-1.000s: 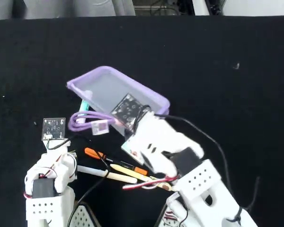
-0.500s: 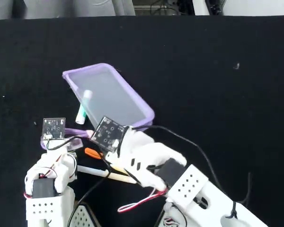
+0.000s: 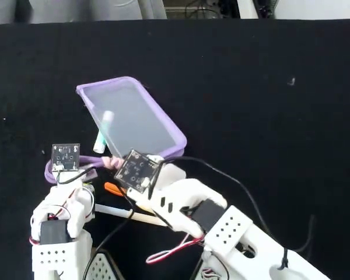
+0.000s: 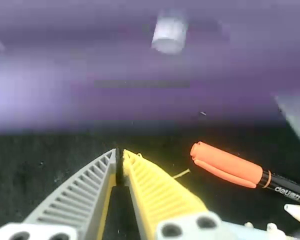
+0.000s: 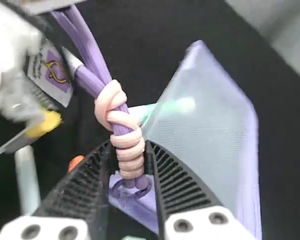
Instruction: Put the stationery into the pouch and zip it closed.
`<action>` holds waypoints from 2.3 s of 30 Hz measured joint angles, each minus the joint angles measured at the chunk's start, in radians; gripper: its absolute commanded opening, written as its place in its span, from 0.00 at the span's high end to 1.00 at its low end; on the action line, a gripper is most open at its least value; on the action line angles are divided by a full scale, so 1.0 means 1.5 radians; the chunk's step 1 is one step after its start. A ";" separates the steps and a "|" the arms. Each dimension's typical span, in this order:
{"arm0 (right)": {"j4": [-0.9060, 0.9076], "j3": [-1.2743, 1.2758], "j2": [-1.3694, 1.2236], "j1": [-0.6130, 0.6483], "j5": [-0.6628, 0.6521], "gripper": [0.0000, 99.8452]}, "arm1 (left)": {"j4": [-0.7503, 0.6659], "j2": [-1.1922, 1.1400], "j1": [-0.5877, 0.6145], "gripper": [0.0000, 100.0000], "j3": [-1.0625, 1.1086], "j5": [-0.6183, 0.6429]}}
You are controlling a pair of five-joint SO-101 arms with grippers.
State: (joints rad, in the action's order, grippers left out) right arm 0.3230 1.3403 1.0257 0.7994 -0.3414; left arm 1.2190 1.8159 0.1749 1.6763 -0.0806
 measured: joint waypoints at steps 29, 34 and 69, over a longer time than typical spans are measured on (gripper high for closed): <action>-0.188 0.000 0.000 -0.082 0.000 0.99 | -0.334 0.000 -0.299 0.97 0.000 -0.002; -0.188 0.000 0.000 -0.082 0.000 0.99 | -0.404 0.000 -0.299 0.97 0.000 -0.001; -0.040 0.001 0.244 -0.083 0.072 0.99 | -0.419 0.000 -0.395 0.97 -0.007 0.111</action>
State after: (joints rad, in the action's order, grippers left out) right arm 0.2631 1.3418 1.3924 0.6751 -0.2340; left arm 0.5900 1.8159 -0.4173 1.6655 0.0867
